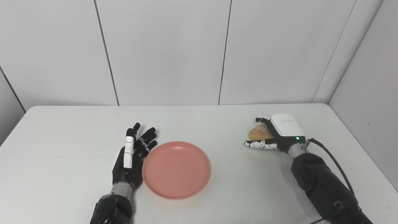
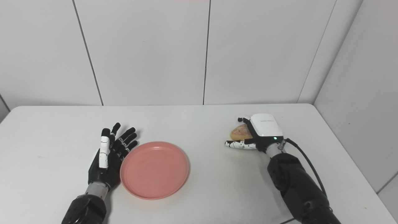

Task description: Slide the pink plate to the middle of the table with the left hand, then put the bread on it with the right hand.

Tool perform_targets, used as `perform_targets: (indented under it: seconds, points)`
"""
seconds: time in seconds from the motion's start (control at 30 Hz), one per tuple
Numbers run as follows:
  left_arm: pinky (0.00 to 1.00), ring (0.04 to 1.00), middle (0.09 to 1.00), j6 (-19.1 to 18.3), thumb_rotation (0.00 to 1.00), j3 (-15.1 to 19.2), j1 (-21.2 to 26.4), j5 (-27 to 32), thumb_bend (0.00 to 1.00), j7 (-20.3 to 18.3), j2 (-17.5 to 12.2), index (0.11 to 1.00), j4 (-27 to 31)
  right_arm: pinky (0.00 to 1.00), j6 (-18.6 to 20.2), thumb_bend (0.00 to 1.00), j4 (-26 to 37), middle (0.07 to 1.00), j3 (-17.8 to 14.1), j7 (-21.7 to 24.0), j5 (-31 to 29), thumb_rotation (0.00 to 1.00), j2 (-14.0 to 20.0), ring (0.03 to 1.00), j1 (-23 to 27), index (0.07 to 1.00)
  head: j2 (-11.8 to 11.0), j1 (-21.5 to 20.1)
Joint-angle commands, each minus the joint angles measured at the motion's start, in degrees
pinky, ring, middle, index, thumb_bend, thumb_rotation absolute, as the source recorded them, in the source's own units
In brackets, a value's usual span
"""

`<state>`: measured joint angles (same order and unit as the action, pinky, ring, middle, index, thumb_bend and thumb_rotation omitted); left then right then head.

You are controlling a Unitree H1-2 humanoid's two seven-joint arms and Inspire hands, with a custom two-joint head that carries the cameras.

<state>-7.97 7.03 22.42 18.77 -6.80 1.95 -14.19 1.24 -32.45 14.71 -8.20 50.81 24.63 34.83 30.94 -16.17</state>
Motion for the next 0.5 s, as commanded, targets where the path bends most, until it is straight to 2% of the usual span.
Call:
perform_targets:
  seconds: [0.0,0.17,0.27,0.3,0.33,0.4,0.43,0.47]
  points:
    - [0.88,0.864,0.818,-1.92,0.83,-0.16,-1.35,-0.41,0.79,0.84,0.13,1.000,-0.34,0.66,0.94,0.90,0.09,0.769,-0.28,-1.30,-0.55,0.79,1.91,0.744,3.05,0.757,0.09,0.17]
    - [0.89,0.867,0.812,-2.69,0.83,-0.07,-1.66,-0.35,0.80,1.15,0.10,1.000,0.42,0.60,1.23,0.90,-1.28,0.756,-0.01,-1.58,-1.22,0.77,1.78,0.708,3.07,0.746,0.28,0.19]
    - [0.89,0.864,0.810,-2.77,0.83,-0.07,-1.71,-0.26,0.80,0.95,-0.01,1.000,0.42,0.49,1.44,0.89,-1.75,0.714,-0.02,-2.49,-1.34,0.73,1.54,0.613,2.89,0.726,0.32,0.13]
    - [0.88,0.859,0.808,-2.81,0.83,-0.10,-1.72,-0.30,0.80,0.97,-0.02,1.000,0.46,0.41,1.59,0.87,-1.70,0.686,-0.08,-2.80,-1.39,0.69,1.43,0.541,2.79,0.717,0.32,0.13]
    - [0.88,0.859,0.808,-2.88,0.83,-0.16,-1.72,-0.37,0.80,0.98,-0.03,1.000,0.47,0.40,1.36,0.86,-1.83,0.682,-0.24,-3.53,-1.63,0.69,1.28,0.532,2.69,0.716,0.32,0.13]
    - [0.87,0.855,0.806,-3.00,0.84,-0.22,-1.72,-0.46,0.80,1.08,0.02,1.000,0.54,0.33,0.26,0.80,-2.36,0.613,-0.50,-5.35,-2.30,0.61,1.08,0.446,2.59,0.663,0.32,0.13]
    - [0.87,0.854,0.805,-2.99,0.84,-0.22,-1.72,-0.38,0.80,1.00,0.06,1.000,0.52,0.32,-1.70,0.79,-3.49,0.600,-0.50,-7.54,-2.75,0.60,1.10,0.433,2.68,0.652,0.32,0.13]
    - [0.88,0.860,0.809,-2.97,0.84,-0.21,-1.73,-0.32,0.79,0.93,0.08,1.000,0.50,0.28,-3.07,0.73,-4.30,0.502,-0.44,-9.07,-3.06,0.53,1.14,0.366,2.76,0.570,0.32,0.13]
